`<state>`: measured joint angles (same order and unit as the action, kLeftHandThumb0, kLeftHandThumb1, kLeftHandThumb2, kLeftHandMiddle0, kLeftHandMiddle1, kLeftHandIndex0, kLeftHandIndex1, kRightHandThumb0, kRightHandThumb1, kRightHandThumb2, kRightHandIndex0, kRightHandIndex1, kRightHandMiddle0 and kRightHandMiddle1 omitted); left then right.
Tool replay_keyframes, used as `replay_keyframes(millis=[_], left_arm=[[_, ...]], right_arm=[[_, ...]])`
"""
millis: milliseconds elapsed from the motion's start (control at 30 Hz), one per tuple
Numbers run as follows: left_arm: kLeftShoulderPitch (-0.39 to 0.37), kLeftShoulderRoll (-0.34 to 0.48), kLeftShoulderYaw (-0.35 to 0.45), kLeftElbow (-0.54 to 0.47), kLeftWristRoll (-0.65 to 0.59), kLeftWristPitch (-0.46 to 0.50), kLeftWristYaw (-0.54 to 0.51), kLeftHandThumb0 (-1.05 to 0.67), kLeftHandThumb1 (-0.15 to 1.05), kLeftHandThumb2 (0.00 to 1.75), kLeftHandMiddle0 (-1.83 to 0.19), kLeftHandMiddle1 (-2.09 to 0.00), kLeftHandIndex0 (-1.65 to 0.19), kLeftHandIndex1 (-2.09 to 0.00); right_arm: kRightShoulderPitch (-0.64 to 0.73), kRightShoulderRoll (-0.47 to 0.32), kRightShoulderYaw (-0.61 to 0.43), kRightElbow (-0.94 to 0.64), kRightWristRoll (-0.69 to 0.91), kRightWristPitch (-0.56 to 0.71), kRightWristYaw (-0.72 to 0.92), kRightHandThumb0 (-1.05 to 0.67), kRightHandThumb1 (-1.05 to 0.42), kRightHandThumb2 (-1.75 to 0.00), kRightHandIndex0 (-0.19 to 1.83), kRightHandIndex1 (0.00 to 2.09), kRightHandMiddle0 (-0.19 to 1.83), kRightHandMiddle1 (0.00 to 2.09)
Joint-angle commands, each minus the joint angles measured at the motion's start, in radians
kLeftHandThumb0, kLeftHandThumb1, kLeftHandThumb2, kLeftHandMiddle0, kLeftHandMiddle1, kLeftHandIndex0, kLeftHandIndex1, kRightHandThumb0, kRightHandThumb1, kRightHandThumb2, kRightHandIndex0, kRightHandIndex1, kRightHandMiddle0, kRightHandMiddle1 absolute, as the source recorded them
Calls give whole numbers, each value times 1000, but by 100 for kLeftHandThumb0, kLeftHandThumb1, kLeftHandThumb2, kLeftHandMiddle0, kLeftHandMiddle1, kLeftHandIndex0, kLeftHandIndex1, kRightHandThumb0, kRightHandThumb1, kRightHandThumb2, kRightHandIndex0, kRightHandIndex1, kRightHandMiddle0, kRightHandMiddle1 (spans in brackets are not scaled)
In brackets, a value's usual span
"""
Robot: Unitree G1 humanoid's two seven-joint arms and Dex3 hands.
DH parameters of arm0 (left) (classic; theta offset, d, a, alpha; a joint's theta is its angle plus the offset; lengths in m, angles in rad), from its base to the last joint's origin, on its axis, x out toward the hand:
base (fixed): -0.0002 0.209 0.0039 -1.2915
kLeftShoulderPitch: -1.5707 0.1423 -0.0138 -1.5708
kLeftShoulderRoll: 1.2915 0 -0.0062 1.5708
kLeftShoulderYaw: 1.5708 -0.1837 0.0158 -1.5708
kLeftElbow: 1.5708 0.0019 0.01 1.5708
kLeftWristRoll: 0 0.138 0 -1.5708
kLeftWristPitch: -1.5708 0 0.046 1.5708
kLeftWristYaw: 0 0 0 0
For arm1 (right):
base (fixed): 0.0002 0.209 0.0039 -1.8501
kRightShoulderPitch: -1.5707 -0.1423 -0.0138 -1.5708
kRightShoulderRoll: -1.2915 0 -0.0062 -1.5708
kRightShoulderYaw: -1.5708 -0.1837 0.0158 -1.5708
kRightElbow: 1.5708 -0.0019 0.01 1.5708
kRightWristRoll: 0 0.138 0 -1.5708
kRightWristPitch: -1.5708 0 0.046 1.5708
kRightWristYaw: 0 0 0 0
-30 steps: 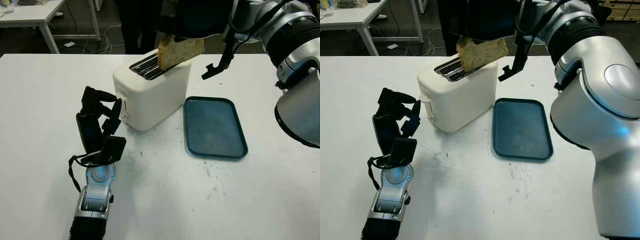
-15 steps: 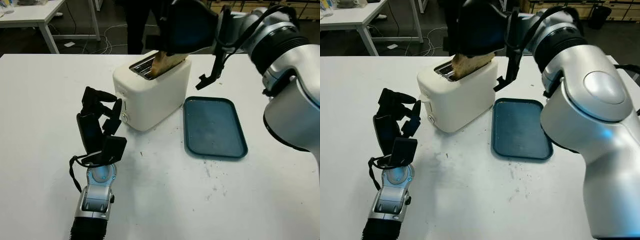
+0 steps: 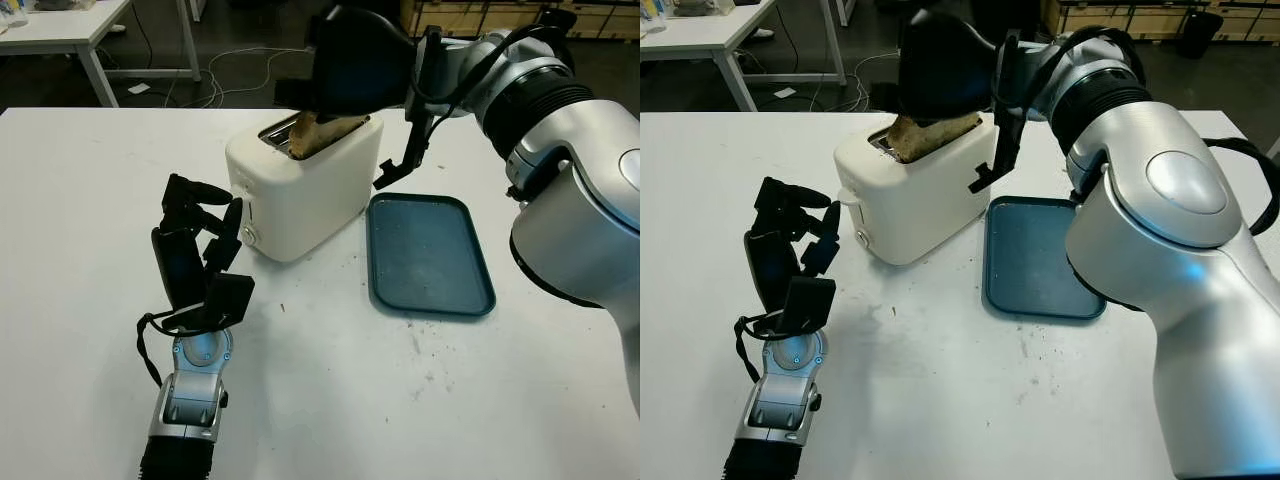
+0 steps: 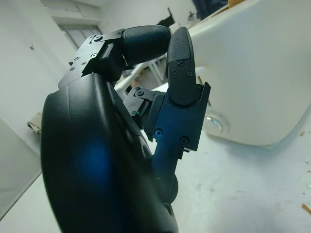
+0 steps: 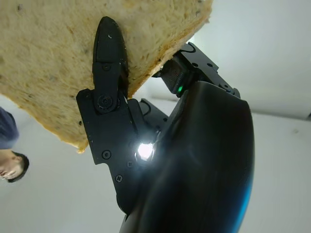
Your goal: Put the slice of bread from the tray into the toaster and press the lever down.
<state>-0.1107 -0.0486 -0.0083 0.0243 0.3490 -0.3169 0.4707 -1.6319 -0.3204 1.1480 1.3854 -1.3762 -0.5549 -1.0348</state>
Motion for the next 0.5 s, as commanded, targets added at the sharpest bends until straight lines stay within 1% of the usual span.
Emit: replay_keyframes(millis=[0, 67, 133, 233, 333, 367, 400, 467], left_arm=[[9, -10, -4, -9, 4, 8, 1, -40, 92, 39, -72, -175, -37, -172], [8, -10, -3, -6, 0, 5, -1, -41, 92, 38, -73, -175, -37, -172], [6, -7, -3, -2, -2, -2, -3, -40, 92, 38, -74, -175, -38, -172], [2, -6, -3, 5, 0, -8, -1, -40, 92, 37, -75, -175, -39, -172], [2, -10, -4, 3, 0, -3, 0, -41, 92, 37, -76, -175, -40, -170], [3, -11, -5, 3, -1, -1, 0, -41, 92, 37, -76, -175, -40, -170], [3, -12, -4, 3, -3, 0, -1, -41, 92, 37, -76, -175, -40, -170], [4, -10, -4, 1, 0, 1, -1, -41, 92, 37, -75, -175, -40, -170]], right_arm=[[12, -6, -2, 1, 8, 28, 11, -56, -92, -59, 120, 175, 85, 175], [16, -11, 3, 1, 0, 44, 6, -54, -92, -55, 120, 175, 84, 175], [21, -16, -16, 2, 23, 17, 25, -54, -92, -54, 121, 175, 84, 175], [27, -23, -30, 2, 32, 29, 27, -54, -92, -50, 122, 175, 84, 175], [38, -29, -82, 5, 85, 24, 84, -55, -92, -52, 122, 175, 88, 175], [43, -32, -107, 5, 110, 10, 105, -54, -92, -51, 121, 175, 89, 175], [47, -34, -124, 5, 128, 6, 122, -53, -92, -47, 120, 175, 90, 175], [54, -39, -145, 3, 146, 17, 152, -53, -92, -45, 120, 175, 91, 175]])
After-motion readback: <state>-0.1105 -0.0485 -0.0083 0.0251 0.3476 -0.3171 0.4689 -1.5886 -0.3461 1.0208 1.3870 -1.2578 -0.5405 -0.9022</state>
